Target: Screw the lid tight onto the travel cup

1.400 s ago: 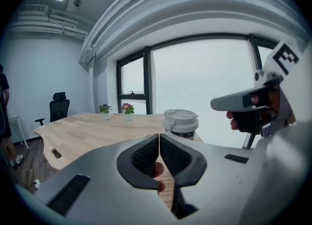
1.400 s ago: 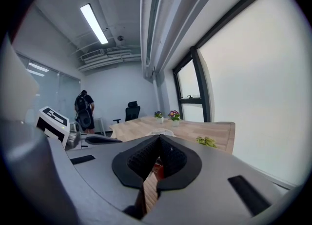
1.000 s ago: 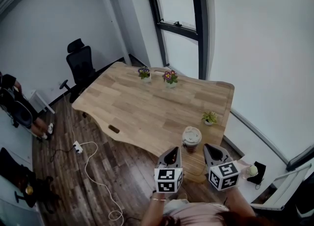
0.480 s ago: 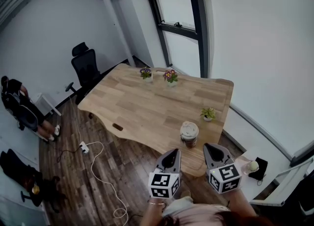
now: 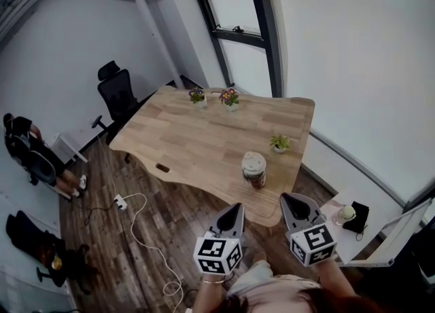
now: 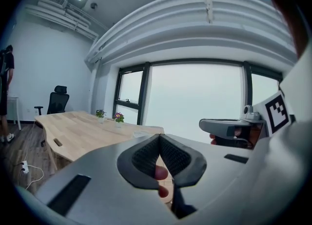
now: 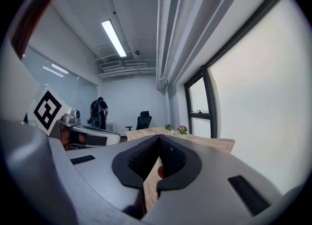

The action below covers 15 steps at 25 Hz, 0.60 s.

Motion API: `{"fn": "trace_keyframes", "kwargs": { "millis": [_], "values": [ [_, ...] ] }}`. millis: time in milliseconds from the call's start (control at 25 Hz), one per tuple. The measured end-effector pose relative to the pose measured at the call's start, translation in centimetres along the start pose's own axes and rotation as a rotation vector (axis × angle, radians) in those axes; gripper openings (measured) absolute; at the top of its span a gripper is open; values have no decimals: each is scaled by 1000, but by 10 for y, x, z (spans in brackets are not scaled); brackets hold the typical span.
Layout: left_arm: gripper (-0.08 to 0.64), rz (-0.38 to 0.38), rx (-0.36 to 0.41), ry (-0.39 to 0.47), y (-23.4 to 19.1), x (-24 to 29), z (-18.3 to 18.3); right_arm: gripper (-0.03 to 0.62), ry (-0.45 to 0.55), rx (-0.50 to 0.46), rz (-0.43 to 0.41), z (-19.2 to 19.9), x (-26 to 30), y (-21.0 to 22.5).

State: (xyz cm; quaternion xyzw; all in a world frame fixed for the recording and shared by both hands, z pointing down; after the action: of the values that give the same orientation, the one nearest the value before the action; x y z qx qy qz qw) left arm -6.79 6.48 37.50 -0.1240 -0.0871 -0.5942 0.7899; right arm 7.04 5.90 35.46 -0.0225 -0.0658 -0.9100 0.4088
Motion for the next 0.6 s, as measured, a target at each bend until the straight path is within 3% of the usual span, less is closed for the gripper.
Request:
{"fn": "trace_keyframes", "kwargs": {
  "millis": [200,600],
  "values": [
    [3,-22,31,9,16,-21,5,0,7,-17,2,5,-28,-9],
    [3,-38,68,28,46,-56,9,0,35,51,-17,8,-64,-29]
  ]
}}
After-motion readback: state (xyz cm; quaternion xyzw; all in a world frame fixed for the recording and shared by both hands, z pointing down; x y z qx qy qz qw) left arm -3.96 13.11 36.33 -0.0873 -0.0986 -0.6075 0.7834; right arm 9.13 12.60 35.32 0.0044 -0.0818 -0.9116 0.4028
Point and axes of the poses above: the fingertips, and each gripper's own axes: x forward along the fingers, y to its right, z out of its underside, the point moved 2 cm from there along -x, backward along the fingers, and after that the axes turned 11 degrees about -z, right-handed, at the moved point
